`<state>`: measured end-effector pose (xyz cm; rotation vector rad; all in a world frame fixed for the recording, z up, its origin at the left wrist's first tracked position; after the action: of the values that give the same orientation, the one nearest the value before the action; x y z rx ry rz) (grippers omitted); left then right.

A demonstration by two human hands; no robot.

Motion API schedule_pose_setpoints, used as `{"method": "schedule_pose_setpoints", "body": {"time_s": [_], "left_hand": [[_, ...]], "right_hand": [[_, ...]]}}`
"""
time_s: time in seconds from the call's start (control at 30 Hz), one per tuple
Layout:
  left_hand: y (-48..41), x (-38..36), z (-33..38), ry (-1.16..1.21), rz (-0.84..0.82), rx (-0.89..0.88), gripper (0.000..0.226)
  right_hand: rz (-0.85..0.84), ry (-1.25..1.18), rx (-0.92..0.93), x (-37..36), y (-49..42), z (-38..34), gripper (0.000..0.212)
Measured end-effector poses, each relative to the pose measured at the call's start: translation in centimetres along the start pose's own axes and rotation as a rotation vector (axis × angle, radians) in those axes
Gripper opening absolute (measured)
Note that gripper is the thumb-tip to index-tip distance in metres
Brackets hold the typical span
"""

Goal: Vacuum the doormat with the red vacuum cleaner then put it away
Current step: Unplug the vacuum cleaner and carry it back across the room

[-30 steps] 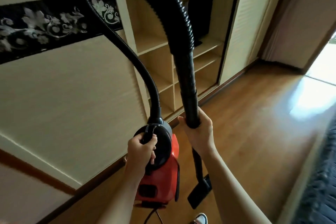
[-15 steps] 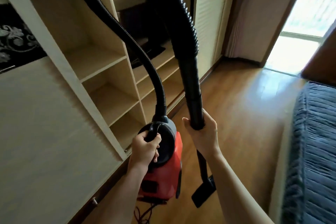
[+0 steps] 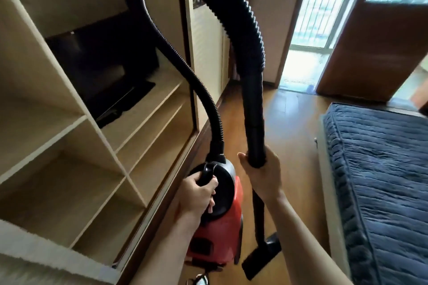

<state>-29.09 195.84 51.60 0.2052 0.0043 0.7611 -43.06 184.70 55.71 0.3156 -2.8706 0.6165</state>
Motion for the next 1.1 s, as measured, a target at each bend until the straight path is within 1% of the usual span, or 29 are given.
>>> {"method": "schedule_pose_setpoints", "body": {"time_s": [0.13, 0.37, 0.53, 0.77, 0.9, 1.1], "left_hand": [[-6.8, -1.5, 2.3, -0.024, -0.124, -0.018, 0.013], [-16.5, -3.8, 5.1, -0.111, -0.199, -0.108, 0.016], [-22.6, -6.7, 5.9, -0.163, -0.251, -0.124, 0.015], [-30.5, -12.7, 6.7, -0.138, -0.296, -0.072, 0.011], [-36.4, -17.6, 8.0, -0.129, -0.271, -0.048, 0.009], [-45.1, -26.3, 11.2, -0.147, -0.239, -0.051, 0.01]], "right_hand": [[0.091, 0.078, -0.044, -1.4, -6.0, 0.7, 0.027], [0.218, 0.135, -0.025, -2.9, -13.8, 1.7, 0.028], [0.285, 0.146, -0.047, -2.8, -18.8, 3.9, 0.027], [0.315, 0.106, -0.102, -2.2, -26.9, 9.9, 0.026], [0.298, 0.057, -0.112, -1.9, -34.3, 14.2, 0.027], [0.242, 0.045, -0.113, 0.5, -46.6, 19.7, 0.024]]}}
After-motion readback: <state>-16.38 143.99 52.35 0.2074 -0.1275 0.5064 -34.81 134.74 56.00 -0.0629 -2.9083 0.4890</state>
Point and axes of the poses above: each hand's wrist, its own y-axis away from the middle knuckle, its own x-axis out of the back of the hand, z = x × y, the point moved 3 cm from there along -y, towards the middle knuckle, and after that the axes turned 2 degrees about y, right-handed, at the moved point
